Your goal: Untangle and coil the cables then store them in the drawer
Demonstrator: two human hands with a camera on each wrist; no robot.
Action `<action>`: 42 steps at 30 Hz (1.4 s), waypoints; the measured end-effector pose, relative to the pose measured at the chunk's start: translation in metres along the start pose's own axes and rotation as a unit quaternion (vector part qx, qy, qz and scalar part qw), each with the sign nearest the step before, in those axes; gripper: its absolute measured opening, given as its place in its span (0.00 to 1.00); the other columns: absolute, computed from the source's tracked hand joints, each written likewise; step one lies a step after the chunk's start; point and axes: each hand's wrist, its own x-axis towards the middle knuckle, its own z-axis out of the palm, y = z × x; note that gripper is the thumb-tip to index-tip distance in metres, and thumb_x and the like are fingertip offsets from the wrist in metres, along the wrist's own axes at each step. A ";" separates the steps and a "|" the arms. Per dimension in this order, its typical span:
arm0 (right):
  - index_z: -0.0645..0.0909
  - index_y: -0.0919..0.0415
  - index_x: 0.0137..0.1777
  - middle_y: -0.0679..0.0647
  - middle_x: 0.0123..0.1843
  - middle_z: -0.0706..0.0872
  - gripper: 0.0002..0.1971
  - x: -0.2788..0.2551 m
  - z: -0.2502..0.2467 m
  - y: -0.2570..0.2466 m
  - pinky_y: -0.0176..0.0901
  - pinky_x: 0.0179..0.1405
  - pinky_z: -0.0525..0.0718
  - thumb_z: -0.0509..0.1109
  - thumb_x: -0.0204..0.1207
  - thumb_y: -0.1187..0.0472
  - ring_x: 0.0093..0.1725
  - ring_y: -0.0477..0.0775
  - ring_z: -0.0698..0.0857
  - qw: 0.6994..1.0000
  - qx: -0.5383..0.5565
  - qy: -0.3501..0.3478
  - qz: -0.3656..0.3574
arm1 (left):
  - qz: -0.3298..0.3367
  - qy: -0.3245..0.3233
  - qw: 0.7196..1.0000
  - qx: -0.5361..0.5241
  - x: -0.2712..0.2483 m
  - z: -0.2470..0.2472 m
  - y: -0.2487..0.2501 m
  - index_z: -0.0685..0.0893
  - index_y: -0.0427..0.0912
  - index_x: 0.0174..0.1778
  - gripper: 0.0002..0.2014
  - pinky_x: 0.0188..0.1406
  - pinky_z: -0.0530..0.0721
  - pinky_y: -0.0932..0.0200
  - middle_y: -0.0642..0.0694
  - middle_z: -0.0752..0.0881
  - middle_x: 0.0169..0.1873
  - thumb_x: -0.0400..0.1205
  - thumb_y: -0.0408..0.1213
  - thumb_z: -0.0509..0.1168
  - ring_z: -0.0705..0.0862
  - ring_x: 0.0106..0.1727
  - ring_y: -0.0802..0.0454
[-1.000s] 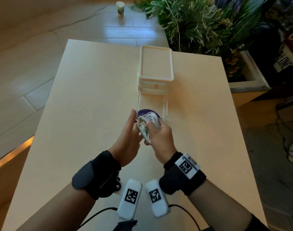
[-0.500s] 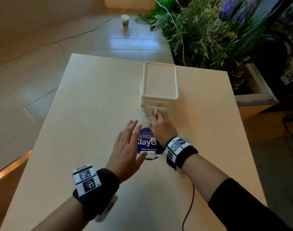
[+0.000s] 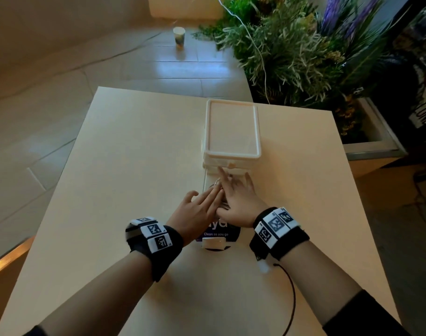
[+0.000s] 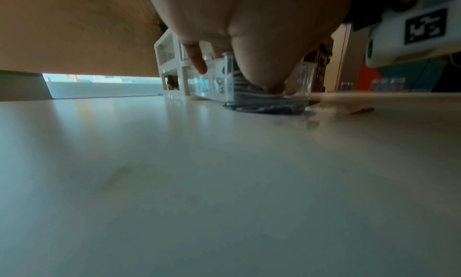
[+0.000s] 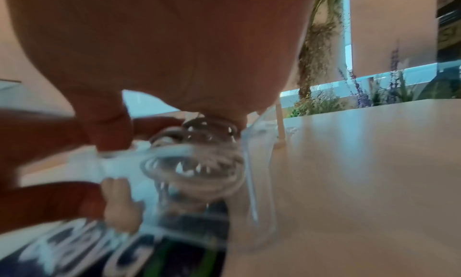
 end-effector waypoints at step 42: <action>0.58 0.66 0.80 0.61 0.82 0.63 0.36 -0.017 0.030 0.013 0.65 0.79 0.58 0.67 0.74 0.54 0.81 0.60 0.61 0.975 -0.125 0.178 -0.037 | -0.034 0.053 0.998 0.025 0.039 -0.023 -0.018 0.78 0.37 0.68 0.27 0.62 0.79 0.40 0.40 0.82 0.68 0.71 0.35 0.69 0.79 0.69 0.41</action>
